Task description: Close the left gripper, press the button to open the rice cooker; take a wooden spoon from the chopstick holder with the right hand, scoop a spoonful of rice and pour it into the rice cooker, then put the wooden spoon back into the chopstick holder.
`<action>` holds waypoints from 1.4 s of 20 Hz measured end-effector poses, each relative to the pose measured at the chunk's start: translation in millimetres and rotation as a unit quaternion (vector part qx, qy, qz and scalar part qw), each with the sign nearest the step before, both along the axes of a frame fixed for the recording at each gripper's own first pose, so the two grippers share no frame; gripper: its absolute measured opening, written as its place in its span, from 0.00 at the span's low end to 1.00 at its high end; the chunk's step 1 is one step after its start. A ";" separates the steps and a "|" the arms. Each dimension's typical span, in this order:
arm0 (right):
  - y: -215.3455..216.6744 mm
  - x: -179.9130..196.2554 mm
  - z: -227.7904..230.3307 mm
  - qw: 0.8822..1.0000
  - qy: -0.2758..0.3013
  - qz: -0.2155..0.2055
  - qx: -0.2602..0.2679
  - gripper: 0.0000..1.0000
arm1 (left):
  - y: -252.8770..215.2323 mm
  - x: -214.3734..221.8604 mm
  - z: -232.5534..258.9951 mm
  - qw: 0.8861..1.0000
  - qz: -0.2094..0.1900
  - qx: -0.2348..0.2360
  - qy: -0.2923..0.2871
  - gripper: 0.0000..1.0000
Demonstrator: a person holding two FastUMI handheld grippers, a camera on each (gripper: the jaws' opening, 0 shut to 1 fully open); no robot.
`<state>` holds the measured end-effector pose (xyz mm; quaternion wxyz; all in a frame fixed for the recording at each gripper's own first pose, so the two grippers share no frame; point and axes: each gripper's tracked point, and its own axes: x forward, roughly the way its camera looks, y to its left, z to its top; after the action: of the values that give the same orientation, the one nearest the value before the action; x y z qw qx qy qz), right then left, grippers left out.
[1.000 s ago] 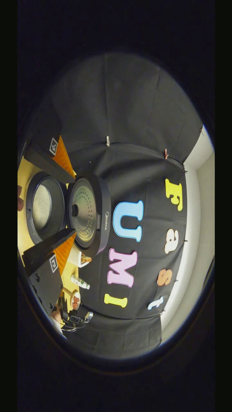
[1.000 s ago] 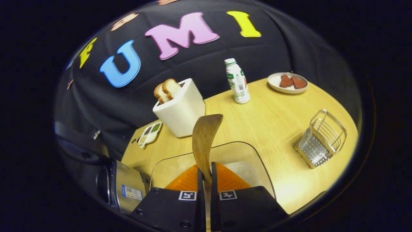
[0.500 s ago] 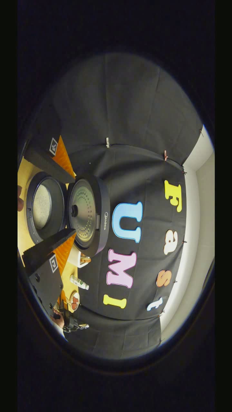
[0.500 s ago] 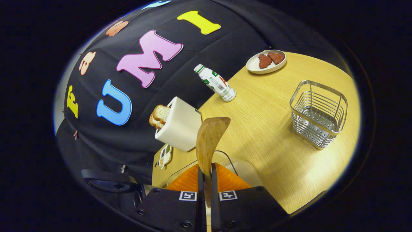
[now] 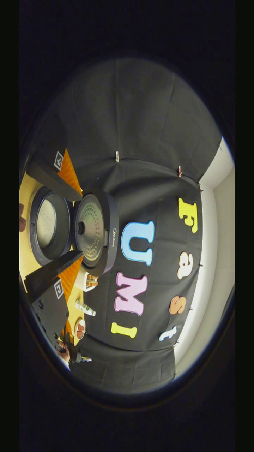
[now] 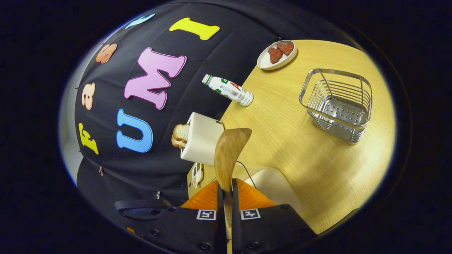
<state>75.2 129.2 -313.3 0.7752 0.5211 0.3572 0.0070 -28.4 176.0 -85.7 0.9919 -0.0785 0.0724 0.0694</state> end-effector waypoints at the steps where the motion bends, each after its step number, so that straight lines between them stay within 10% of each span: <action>1: 0.9 -1.6 2.3 1.000 0.000 0.003 0.004 0.11 | -0.1 -2.0 0.4 1.000 0.001 -0.001 0.000 0.95; 12: 42.5 -7.0 88.8 0.994 -0.022 0.015 0.105 0.10 | 9.7 -24.4 0.2 1.000 0.028 -0.004 -0.005 0.95; 28: 234.2 -13.9 187.3 0.983 -0.061 0.115 0.127 0.10 | 57.8 -49.8 -14.7 0.996 0.090 -0.017 0.000 0.92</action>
<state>61.3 363.4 -125.9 0.7169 0.5696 0.3627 0.1735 -78.2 233.8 -100.4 0.9800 -0.1018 0.0662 0.1574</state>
